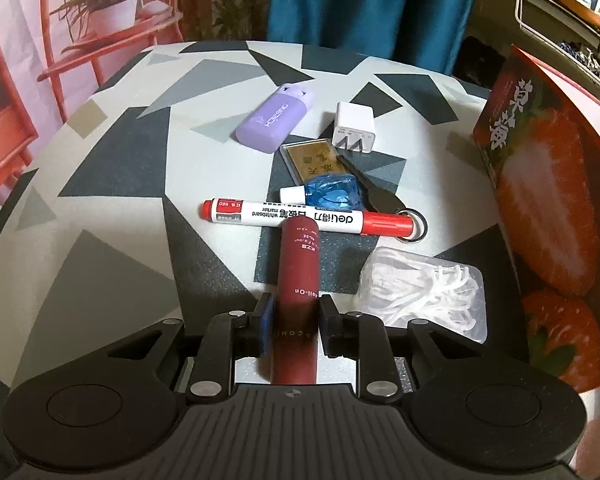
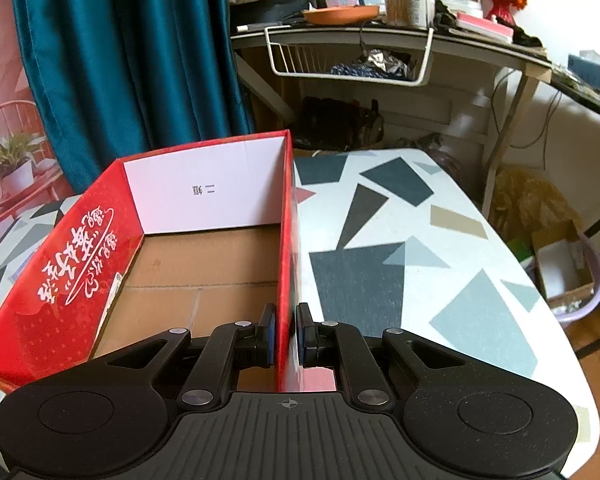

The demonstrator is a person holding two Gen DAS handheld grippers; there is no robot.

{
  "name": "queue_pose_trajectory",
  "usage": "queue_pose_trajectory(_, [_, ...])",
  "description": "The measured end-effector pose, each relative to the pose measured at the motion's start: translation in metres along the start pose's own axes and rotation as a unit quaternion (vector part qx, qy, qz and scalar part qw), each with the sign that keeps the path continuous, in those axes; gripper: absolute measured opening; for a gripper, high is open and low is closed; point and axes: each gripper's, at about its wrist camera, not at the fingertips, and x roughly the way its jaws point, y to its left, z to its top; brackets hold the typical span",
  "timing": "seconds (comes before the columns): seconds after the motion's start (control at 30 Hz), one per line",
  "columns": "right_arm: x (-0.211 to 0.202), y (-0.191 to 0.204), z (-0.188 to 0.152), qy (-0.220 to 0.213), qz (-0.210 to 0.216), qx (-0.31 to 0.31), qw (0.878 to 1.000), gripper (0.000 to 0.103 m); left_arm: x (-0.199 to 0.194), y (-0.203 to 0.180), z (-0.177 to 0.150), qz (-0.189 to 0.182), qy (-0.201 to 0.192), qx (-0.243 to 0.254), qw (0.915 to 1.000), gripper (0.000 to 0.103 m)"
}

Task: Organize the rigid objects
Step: 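Close the left tool on the dark red lipstick tube and lift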

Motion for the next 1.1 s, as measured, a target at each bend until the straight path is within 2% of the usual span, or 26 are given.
queue_pose_trajectory(0.13, [-0.002, 0.002, -0.003, 0.002, -0.004, 0.0, 1.0, 0.009, -0.002, -0.002, -0.002, 0.002, -0.008, 0.01, 0.9999, 0.024])
queue_pose_trajectory(0.3, [-0.001, 0.004, -0.003, -0.001, -0.009, -0.005, 1.0, 0.009, -0.007, 0.003, -0.001, -0.013, -0.02, 0.0, 0.9997, 0.024])
queue_pose_trajectory(0.67, [0.006, 0.005, -0.005, 0.004, -0.014, -0.008, 1.0, 0.009, -0.021, 0.003, 0.007, -0.021, -0.048, 0.0, 0.9986, 0.024])
queue_pose_trajectory(0.83, [0.009, 0.004, -0.006, 0.006, -0.013, -0.008, 1.0, 0.01, -0.016, 0.004, 0.006, -0.03, -0.033, -0.013, 0.9989, 0.024])
queue_pose_trajectory(1.1, [0.011, 0.004, -0.007, 0.006, -0.013, -0.011, 1.0, 0.009, -0.005, 0.005, 0.003, -0.017, 0.006, -0.008, 0.9998, 0.024])
